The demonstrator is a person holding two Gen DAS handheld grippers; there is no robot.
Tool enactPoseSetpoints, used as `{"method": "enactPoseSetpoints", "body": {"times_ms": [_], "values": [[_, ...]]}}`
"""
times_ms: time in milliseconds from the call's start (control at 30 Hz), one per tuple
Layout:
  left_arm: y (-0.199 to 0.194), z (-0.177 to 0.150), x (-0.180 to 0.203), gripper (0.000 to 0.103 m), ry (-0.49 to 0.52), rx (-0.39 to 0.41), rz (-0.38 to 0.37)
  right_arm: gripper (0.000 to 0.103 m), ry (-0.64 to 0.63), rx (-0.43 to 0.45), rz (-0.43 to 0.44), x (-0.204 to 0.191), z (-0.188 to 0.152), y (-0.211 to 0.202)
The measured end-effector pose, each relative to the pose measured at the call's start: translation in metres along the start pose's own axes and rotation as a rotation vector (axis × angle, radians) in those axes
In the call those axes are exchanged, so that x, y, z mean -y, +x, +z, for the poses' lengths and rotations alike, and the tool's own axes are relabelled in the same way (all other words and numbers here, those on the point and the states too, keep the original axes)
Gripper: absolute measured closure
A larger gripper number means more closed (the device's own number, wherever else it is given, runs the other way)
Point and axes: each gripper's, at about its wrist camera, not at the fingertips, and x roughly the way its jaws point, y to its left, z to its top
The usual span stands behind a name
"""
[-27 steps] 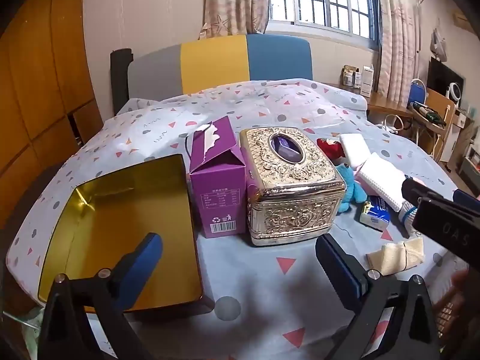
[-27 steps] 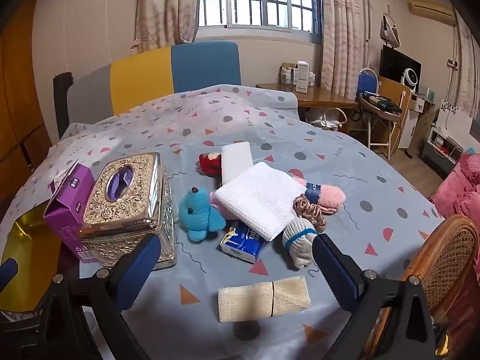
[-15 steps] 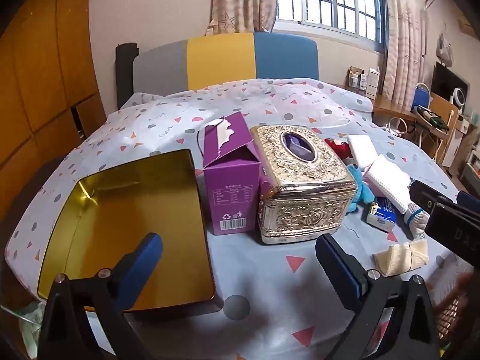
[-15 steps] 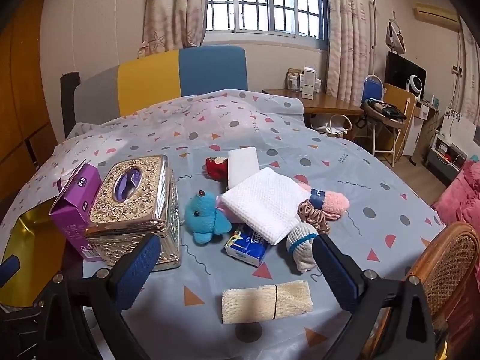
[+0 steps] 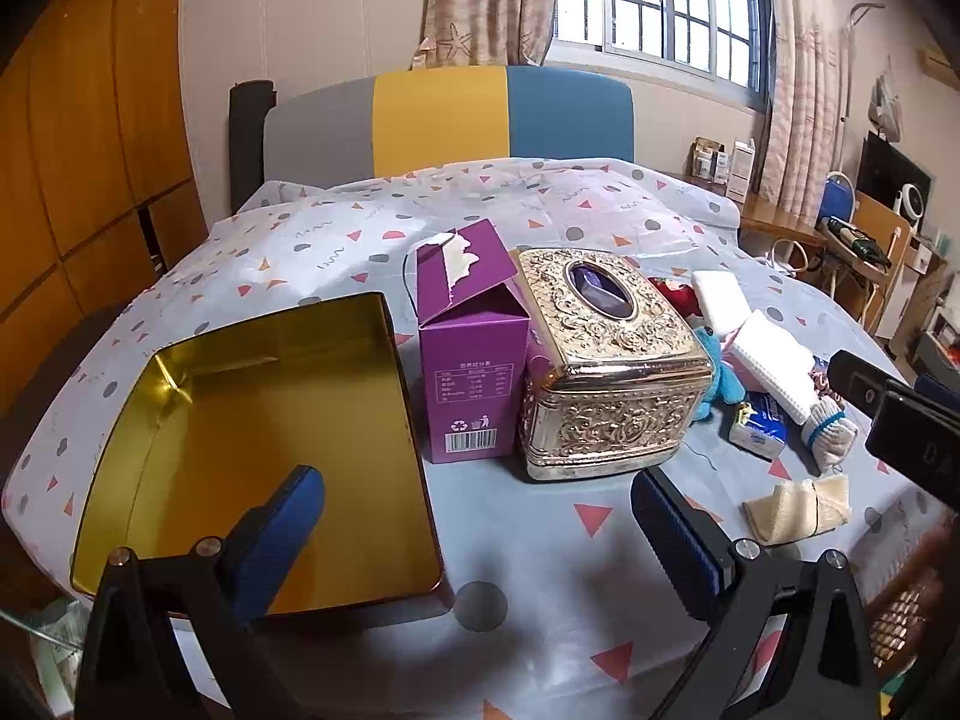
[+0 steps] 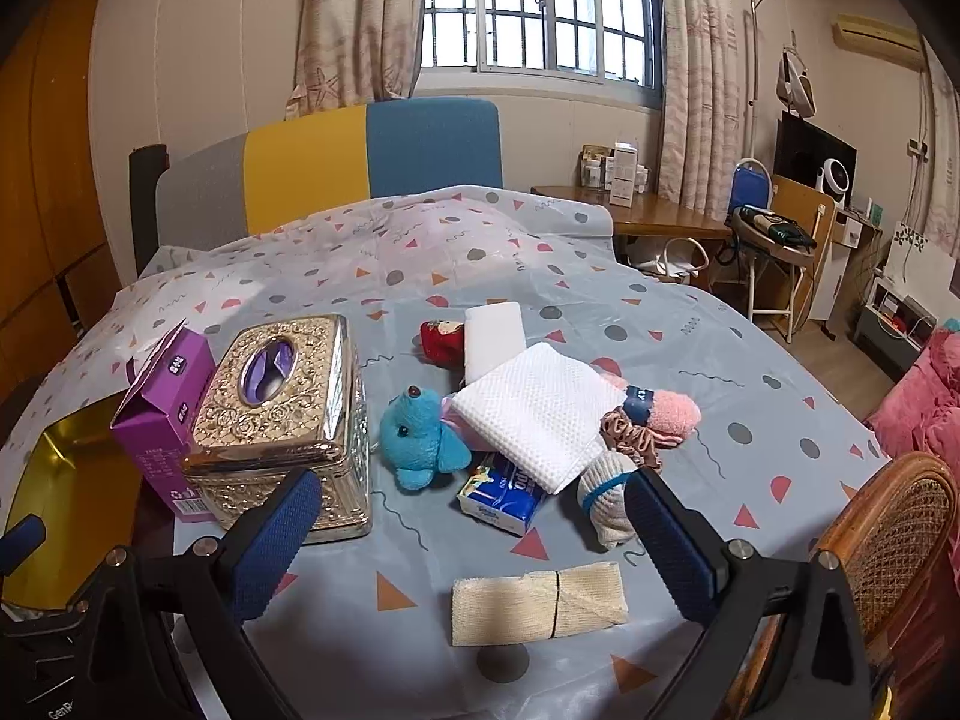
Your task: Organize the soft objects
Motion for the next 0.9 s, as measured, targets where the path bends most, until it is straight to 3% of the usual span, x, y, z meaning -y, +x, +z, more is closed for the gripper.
{"method": "enactPoseSetpoints", "body": {"times_ms": [400,667,900], "values": [[0.002,0.000,0.006,0.000,0.033,-0.014,0.019,0.000,-0.015,-0.005,-0.008,0.010,-0.003,-0.002],[0.003,0.000,0.005,0.000,0.028,-0.018,-0.026,0.000,0.012,0.001,-0.034,0.027,0.001,-0.002],[0.002,0.002,0.018,0.000,0.081,-0.011,-0.051,0.000,0.038,0.010,-0.034,0.049,0.005,-0.010]]}}
